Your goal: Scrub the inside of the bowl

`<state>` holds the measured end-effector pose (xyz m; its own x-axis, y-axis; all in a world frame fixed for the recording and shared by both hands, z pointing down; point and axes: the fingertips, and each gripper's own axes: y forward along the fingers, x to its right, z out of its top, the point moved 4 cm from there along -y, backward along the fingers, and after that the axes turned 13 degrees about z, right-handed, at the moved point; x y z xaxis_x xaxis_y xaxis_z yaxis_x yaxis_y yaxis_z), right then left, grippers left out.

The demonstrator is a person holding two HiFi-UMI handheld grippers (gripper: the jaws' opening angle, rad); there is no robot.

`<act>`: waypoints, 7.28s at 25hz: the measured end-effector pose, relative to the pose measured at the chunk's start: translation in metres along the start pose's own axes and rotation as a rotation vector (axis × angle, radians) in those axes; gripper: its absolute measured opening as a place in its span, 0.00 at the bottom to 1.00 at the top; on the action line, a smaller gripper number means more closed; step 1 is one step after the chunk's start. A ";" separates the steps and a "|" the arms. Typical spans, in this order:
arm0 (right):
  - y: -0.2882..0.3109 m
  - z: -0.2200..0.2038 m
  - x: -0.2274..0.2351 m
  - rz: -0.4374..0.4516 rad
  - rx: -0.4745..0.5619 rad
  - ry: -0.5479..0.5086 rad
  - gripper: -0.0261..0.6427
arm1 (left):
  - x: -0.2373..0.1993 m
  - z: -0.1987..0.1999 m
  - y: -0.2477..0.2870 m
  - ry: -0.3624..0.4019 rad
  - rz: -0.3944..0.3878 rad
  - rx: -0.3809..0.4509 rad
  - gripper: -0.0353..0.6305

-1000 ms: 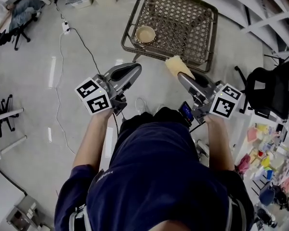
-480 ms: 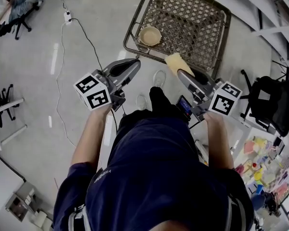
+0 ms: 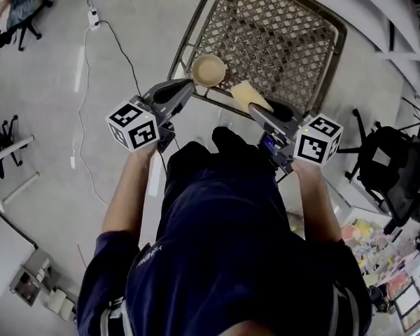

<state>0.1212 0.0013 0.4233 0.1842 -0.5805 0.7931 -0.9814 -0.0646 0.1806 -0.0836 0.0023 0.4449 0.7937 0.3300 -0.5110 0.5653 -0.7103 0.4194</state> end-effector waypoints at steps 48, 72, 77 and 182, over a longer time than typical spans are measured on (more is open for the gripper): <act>0.082 0.042 0.010 -0.322 -0.731 -0.666 0.17 | -0.038 -0.002 0.129 0.465 0.020 -0.403 0.06; 0.124 0.031 -0.002 -0.544 -1.435 -1.234 0.17 | 0.010 0.077 0.103 0.672 0.055 -0.335 0.06; 0.109 0.054 0.010 -0.648 -1.426 -1.203 0.17 | 0.016 0.076 0.105 0.707 0.043 -0.351 0.06; 0.116 0.051 -0.027 -0.526 -1.227 -1.044 0.17 | 0.005 0.104 0.096 0.620 0.047 -0.343 0.06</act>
<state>-0.0005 -0.0321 0.3931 -0.1499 -0.9838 -0.0982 -0.1211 -0.0803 0.9894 -0.0488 -0.1291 0.4047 0.7428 0.6695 -0.0082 0.4855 -0.5301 0.6952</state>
